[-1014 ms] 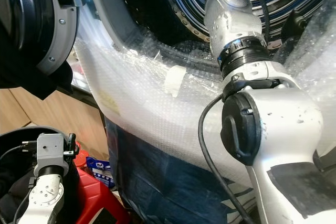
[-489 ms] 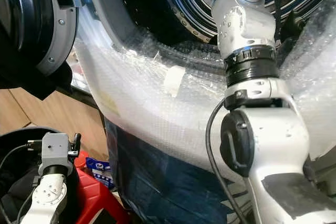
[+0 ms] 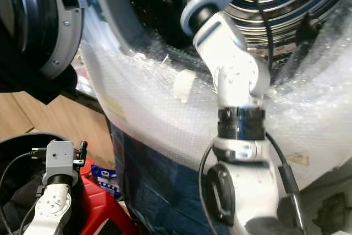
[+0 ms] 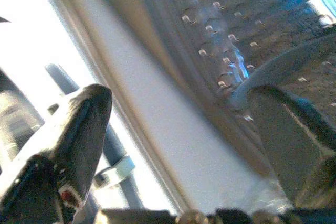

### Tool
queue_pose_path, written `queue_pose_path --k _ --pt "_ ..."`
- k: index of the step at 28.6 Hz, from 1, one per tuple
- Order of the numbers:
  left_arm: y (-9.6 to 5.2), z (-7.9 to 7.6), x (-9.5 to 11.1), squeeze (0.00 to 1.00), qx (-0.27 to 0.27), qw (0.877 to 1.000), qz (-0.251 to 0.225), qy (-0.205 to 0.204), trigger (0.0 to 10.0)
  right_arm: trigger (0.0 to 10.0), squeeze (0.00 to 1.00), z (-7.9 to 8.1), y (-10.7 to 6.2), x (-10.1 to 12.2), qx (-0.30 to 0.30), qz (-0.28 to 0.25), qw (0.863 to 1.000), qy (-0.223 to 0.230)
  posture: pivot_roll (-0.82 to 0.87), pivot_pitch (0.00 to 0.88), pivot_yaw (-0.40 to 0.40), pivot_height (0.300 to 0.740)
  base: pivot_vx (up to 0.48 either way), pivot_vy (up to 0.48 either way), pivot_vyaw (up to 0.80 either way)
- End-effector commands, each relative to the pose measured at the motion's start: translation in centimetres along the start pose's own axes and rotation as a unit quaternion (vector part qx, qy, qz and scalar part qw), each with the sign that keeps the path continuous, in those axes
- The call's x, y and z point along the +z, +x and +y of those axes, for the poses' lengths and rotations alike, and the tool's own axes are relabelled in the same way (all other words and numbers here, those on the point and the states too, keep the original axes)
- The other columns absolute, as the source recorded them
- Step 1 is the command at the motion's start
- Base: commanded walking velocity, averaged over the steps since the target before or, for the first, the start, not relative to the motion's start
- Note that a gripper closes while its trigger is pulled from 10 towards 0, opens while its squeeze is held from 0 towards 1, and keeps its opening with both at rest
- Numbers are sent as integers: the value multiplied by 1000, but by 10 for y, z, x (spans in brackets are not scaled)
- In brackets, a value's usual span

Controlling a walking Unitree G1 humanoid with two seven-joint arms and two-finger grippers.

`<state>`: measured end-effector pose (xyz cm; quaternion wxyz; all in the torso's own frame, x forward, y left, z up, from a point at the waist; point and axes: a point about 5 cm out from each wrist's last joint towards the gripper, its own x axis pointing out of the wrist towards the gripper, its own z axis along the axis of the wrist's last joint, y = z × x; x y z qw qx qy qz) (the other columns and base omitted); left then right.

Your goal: Clothes washing

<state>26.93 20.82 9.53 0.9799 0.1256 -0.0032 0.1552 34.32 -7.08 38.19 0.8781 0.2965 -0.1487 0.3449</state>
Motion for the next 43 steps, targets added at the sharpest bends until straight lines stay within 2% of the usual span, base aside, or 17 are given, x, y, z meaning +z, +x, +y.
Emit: queue_pose_path --k 1,4,5,7,9,11,13,15,17,23,27,31,34,36,37,42,43 --pt "0 -2 3 0 -4 1000 -5 2 10000 10000 0 17 -9 4 43 -4 999 7 37 0 -51 740 0 0 0" --pt "-1 -2 4 0 -4 1000 -6 2 10000 10000 0 23 -15 5 67 -13 998 18 33 0 -51 740 0 0 0" --pt "0 -2 4 0 -5 1000 -7 2 10000 10000 0 36 -25 8 120 -26 992 28 34 0 -51 740 0 0 0" --pt "0 -3 4 0 -6 1000 -7 1 10000 10000 0 45 -35 4 169 -26 985 31 34 0 -51 740 0 0 0" --pt "0 -3 4 0 -7 1000 -7 1 10000 10000 0 46 -39 0 175 -21 984 29 29 0 -49 740 0 0 0" --pt "0 -4 5 0 -8 1000 -8 1 10000 10000 0 40 -50 -21 176 23 984 -12 30 0 -51 740 0 0 0" --pt "1 -4 5 0 -8 1000 -9 0 10000 10000 0 36 -57 -30 182 40 982 -19 30 0 -51 740 0 0 0" --pt "1 -4 6 0 -7 1000 -12 1 10000 10000 0 30 -71 -46 197 64 978 -31 29 0 -52 740 0 0 0" --pt "2 -3 7 0 -5 1000 -14 0 10000 10000 0 26 -86 -65 221 80 969 -74 26 0 -52 740 0 0 0" --pt "1 -2 10 0 -3 1000 -20 0 10000 10000 0 20 -123 -95 255 123 959 -6 33 0 -52 740 0 0 0" --pt "1 -1 10 0 -2 1000 -21 2 10000 10000 0 15 -147 -111 279 156 948 -10 26 0 -47 740 0 0 0" --pt "2 -2 11 0 -5 1000 -22 3 10000 10000 0 5 -174 -139 288 224 931 -18 21 0 -45 740 0 0 0" --pt "3 -3 12 0 -5 1000 -24 2 10000 10000 0 -8 -191 -159 270 275 923 -24 22 0 -45 740 0 0 0" --pt "3 -2 13 0 -5 1000 -26 2 10000 10000 0 -31 -208 -181 221 320 920 -40 24 0 -46 740 0 0 0" --pt "3 -2 13 0 -5 1000 -26 2 10000 10000 0 -31 -208 -181 221 320 920 -40 24 0 -46 740 0 0 0" --pt "2 1 17 0 0 999 -32 3 10000 10000 0 -87 -243 -222 51 388 919 -53 34 0 -39 740 0 0 0" --pt "2 1 17 0 0 999 -32 3 10000 10000 0 -87 -243 -222 51 388 919 -53 34 0 -39 740 0 0 0"
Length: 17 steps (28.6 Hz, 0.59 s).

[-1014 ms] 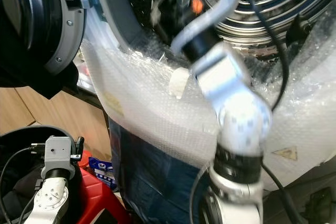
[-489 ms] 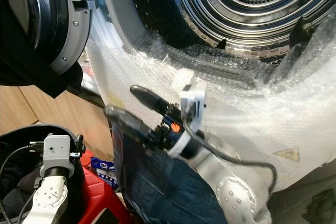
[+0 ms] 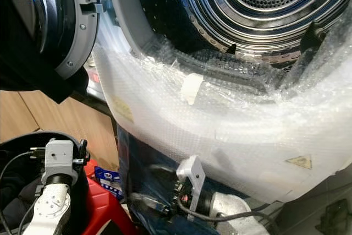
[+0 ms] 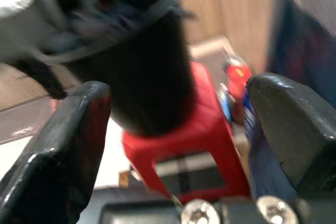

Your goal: Clothes washing

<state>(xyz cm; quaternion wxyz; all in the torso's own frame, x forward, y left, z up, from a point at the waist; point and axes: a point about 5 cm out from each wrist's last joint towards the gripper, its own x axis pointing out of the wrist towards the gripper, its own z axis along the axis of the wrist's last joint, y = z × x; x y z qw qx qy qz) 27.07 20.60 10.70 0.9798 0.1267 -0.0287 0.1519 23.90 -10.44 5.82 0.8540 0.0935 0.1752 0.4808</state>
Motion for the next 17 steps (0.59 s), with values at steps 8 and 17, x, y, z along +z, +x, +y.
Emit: queue_pose_path --k 8,17 --pt "3 5 9 0 7 1000 -15 9 10000 10000 0 -42 -24 -70 -171 96 979 64 55 2 -36 740 0 0 0" --pt "2 11 9 0 1 1000 -4 21 10000 10000 1000 -56 -64 -125 -359 174 907 136 66 8 -30 740 0 0 0"
